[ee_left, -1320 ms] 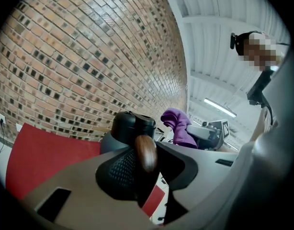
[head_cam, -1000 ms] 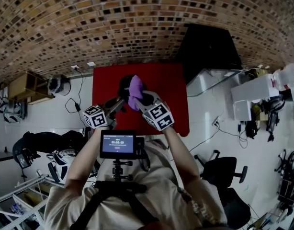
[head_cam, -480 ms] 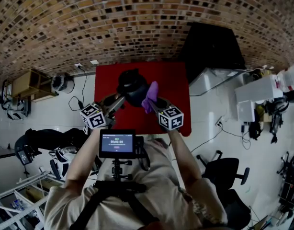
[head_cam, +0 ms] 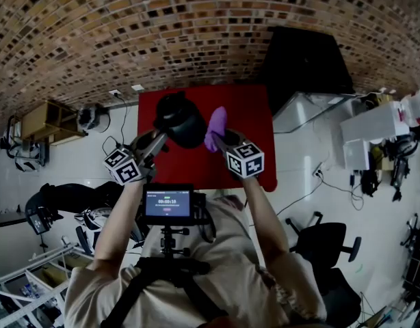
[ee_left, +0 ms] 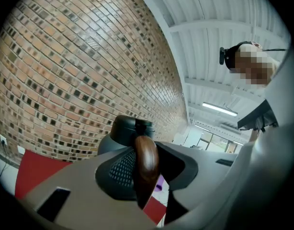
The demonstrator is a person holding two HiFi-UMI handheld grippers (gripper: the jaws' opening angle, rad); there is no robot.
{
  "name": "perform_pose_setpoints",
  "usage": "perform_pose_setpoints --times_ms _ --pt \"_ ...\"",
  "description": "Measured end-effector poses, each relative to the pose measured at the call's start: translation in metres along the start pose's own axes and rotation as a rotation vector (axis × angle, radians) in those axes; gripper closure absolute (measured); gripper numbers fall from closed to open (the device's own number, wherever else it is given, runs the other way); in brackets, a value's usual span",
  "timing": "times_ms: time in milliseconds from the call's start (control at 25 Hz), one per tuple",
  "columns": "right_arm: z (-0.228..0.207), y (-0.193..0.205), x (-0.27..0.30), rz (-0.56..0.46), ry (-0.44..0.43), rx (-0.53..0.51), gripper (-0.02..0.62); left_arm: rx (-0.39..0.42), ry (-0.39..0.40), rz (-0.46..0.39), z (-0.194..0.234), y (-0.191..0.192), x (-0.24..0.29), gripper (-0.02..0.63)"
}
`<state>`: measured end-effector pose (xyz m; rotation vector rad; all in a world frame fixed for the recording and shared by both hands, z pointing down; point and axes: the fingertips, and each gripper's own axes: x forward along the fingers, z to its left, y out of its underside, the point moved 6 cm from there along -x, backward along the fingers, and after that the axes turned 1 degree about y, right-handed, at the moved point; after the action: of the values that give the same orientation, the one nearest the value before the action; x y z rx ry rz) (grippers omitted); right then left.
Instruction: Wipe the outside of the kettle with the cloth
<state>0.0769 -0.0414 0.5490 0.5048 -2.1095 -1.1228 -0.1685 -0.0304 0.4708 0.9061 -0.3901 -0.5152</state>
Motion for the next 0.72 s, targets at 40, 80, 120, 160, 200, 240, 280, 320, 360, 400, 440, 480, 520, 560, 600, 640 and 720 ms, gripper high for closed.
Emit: perform_pose_setpoints --times_ms 40,80,120,160,200,240,280,320,360,400,440,480,520,560,600,640,720 --pt "0.013 -0.023 -0.009 -0.04 -0.026 -0.018 0.483 0.012 -0.009 0.008 0.0 0.001 0.0 0.489" --pt "0.028 -0.045 -0.016 -0.075 -0.06 -0.047 0.483 0.02 -0.016 0.015 0.0 0.002 -0.001 0.489" --pt "0.045 -0.064 -0.02 -0.099 -0.097 -0.083 0.483 0.021 -0.021 0.017 0.0 0.004 0.0 0.489" --pt "0.062 -0.077 -0.021 -0.11 -0.134 -0.124 0.483 0.015 -0.024 0.015 0.0 0.006 0.0 0.489" --pt "0.078 -0.083 -0.019 -0.104 -0.165 -0.164 0.483 0.002 -0.024 0.009 0.0 0.008 0.001 0.489" --pt "0.091 -0.082 -0.013 -0.085 -0.186 -0.202 0.483 -0.016 -0.023 0.0 0.0 0.01 0.001 0.489" --pt "0.1 -0.077 -0.006 -0.062 -0.193 -0.237 0.482 -0.033 -0.021 -0.011 -0.001 0.01 0.002 0.489" --pt "0.106 -0.069 0.0 -0.045 -0.186 -0.268 0.483 -0.05 -0.018 -0.022 -0.001 0.01 0.002 0.489" --pt "0.108 -0.062 0.004 -0.041 -0.173 -0.29 0.482 -0.063 -0.016 -0.033 -0.002 0.01 0.003 0.489" --pt "0.108 -0.056 0.004 -0.049 -0.159 -0.298 0.482 -0.071 -0.015 -0.041 -0.003 0.008 0.003 0.489" --pt "0.106 -0.052 0.003 -0.059 -0.144 -0.297 0.483 -0.074 -0.014 -0.048 -0.004 0.006 0.003 0.489" --pt "0.102 -0.048 0.001 -0.066 -0.127 -0.288 0.483 -0.074 -0.014 -0.055 -0.004 0.004 0.002 0.488" --pt "0.096 -0.043 -0.001 -0.065 -0.108 -0.274 0.483 -0.072 -0.012 -0.064 -0.005 0.0 0.0 0.488" --pt "0.088 -0.036 -0.002 -0.056 -0.089 -0.255 0.483 -0.071 -0.008 -0.073 -0.005 -0.003 -0.002 0.488" --pt "0.078 -0.028 -0.001 -0.042 -0.072 -0.23 0.483 -0.067 -0.002 -0.082 -0.007 -0.007 -0.004 0.488" --pt "0.067 -0.018 -0.001 -0.025 -0.06 -0.203 0.483 -0.057 0.006 -0.088 -0.009 -0.012 -0.005 0.488" --pt "0.048 0.001 0.003 0.009 -0.047 -0.152 0.483 -0.013 0.024 -0.084 -0.016 -0.02 -0.006 0.488"
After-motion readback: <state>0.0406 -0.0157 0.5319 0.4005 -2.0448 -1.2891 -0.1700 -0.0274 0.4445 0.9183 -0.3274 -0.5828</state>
